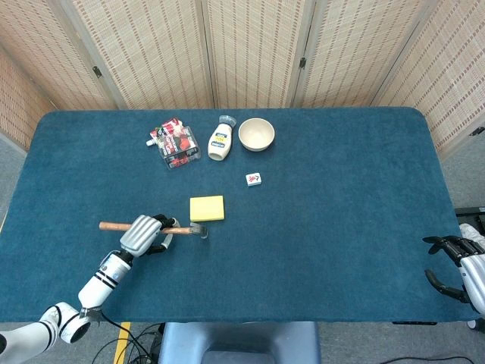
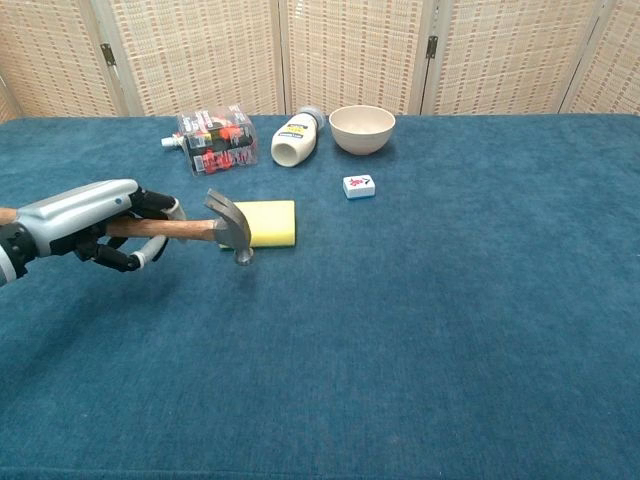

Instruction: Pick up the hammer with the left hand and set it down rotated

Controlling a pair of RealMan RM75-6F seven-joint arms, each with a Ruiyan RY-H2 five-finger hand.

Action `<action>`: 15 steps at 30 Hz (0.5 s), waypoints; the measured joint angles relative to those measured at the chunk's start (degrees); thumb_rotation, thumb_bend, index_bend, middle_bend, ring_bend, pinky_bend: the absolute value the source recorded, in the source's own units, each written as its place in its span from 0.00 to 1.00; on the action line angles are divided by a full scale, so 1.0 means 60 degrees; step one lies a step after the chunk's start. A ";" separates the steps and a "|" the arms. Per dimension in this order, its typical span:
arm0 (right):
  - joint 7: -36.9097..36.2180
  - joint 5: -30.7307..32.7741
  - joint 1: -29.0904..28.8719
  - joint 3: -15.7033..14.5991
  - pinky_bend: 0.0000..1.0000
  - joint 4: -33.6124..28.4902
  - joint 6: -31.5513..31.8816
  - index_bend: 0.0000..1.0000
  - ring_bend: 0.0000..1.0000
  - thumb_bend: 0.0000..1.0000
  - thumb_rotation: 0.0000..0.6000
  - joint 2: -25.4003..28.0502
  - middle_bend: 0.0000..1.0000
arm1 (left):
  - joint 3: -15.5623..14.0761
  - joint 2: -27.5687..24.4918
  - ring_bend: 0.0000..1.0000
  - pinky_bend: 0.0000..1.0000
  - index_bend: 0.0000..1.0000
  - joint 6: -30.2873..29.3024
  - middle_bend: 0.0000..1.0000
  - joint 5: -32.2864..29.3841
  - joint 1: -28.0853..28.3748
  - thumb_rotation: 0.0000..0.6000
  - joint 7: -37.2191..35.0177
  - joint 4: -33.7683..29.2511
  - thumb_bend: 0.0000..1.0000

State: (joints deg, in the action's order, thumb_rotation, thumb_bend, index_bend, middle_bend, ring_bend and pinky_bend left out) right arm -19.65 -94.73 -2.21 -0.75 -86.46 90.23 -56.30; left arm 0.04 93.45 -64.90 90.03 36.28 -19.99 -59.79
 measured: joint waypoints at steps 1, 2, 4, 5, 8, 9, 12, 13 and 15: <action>-0.0004 -0.0002 -0.0002 0.0002 0.30 0.0003 0.0000 0.30 0.29 0.23 1.00 -0.0002 0.45 | 0.0015 -0.0091 0.07 0.27 0.05 0.0017 0.11 -0.0050 -0.0018 1.00 0.0074 -0.0172 0.29; -0.0012 -0.0008 -0.0006 0.0004 0.30 0.0009 0.0001 0.30 0.29 0.23 1.00 -0.0007 0.45 | 0.0043 -0.0218 0.05 0.26 0.02 0.0028 0.08 -0.0121 -0.0047 0.99 0.0159 -0.0405 0.28; -0.0027 -0.0021 -0.0009 0.0004 0.30 0.0019 0.0005 0.30 0.29 0.23 1.00 -0.0011 0.45 | 0.0092 -0.0425 0.04 0.25 0.00 0.0024 0.06 -0.0232 -0.0104 0.92 0.0266 -0.0753 0.27; -0.0038 -0.0022 -0.0009 0.0005 0.30 0.0027 0.0010 0.30 0.29 0.23 1.00 -0.0013 0.45 | 0.0126 -0.0575 0.04 0.25 0.00 0.0009 0.06 -0.0306 -0.0152 0.90 0.0328 -0.0983 0.27; -0.0066 -0.0012 0.0003 0.0006 0.30 0.0050 0.0024 0.30 0.29 0.23 1.00 -0.0015 0.45 | 0.0214 -0.0951 0.04 0.25 0.00 -0.0091 0.06 -0.0500 -0.0317 0.88 0.0466 -0.1504 0.27; -0.0072 -0.0009 0.0009 0.0005 0.30 0.0059 0.0030 0.30 0.29 0.23 1.00 -0.0016 0.45 | 0.0239 -0.1064 0.04 0.25 0.00 -0.0135 0.06 -0.0559 -0.0377 0.92 0.0503 -0.1645 0.27; -0.0090 -0.0001 0.0026 0.0002 0.30 0.0079 0.0046 0.30 0.29 0.23 1.00 -0.0002 0.45 | 0.0305 -0.1464 0.05 0.25 0.01 -0.0242 0.06 -0.0809 -0.0591 1.00 0.0694 -0.2132 0.27; -0.0091 -0.0004 0.0027 0.0002 0.30 0.0080 0.0051 0.30 0.29 0.23 1.00 0.0005 0.45 | 0.0314 -0.1588 0.05 0.25 0.01 -0.0258 0.06 -0.0889 -0.0656 1.00 0.0788 -0.2301 0.27; -0.0087 0.0000 0.0026 0.0004 0.30 0.0084 0.0046 0.30 0.29 0.23 1.00 0.0017 0.45 | 0.0320 -0.1927 0.06 0.25 0.02 -0.0296 0.07 -0.1094 -0.0826 1.00 0.1045 -0.2764 0.27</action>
State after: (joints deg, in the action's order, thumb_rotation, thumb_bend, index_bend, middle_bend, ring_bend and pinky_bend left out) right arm -20.17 -94.73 -2.05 -0.73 -85.96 90.50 -56.19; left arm 1.96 81.89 -66.68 83.47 31.33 -13.72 -76.38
